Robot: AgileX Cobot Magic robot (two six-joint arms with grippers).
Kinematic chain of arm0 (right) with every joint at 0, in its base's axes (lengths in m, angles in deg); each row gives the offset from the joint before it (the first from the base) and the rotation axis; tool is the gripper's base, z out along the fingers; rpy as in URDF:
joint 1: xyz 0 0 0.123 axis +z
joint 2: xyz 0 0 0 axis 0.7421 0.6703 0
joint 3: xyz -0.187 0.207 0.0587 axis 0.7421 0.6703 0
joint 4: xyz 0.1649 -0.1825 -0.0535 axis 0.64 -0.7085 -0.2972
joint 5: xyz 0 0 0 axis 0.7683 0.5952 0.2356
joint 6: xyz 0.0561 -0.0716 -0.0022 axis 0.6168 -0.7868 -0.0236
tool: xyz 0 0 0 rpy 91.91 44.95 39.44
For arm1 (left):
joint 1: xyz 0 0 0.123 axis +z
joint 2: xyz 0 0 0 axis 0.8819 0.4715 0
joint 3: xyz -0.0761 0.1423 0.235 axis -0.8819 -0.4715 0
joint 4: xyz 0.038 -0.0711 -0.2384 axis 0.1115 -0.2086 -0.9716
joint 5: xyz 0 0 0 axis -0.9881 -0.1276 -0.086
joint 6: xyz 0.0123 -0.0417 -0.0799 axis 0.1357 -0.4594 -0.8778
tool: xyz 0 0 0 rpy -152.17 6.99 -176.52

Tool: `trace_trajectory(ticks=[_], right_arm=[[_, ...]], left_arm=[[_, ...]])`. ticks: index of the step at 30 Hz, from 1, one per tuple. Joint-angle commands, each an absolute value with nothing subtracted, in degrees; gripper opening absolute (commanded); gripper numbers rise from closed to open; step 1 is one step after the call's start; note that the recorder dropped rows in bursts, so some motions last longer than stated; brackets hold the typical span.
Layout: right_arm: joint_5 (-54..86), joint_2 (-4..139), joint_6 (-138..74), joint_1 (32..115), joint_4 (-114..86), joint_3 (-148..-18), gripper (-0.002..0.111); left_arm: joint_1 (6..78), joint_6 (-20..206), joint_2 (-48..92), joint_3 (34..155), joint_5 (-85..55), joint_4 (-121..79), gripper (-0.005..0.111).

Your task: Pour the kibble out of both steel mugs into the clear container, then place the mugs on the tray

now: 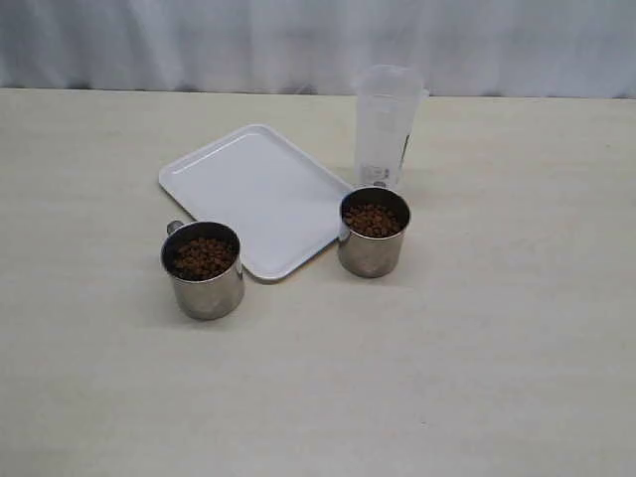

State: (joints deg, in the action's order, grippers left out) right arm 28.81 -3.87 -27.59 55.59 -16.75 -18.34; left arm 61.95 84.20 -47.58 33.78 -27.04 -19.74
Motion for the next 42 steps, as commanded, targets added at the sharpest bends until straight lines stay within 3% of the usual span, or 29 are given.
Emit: trace_trajectory(ticks=[1, 37, 42], right_arm=[[28.69, -4.1, -27.92, 55.21, -16.45, -18.19, 0.004], [28.38, -4.1, -34.39, 55.21, -20.53, -18.19, 0.004], [13.63, -4.1, -33.02, 55.21, -14.29, -18.19, 0.004]], left_arm=[[62.12, 84.01, -47.73, 33.58, -26.7, -19.42, 0.0], [62.12, 84.0, -47.73, 33.58, -26.7, -19.3, 0.0], [62.12, 84.0, -47.73, 33.58, -26.7, -19.3, 0.0]])
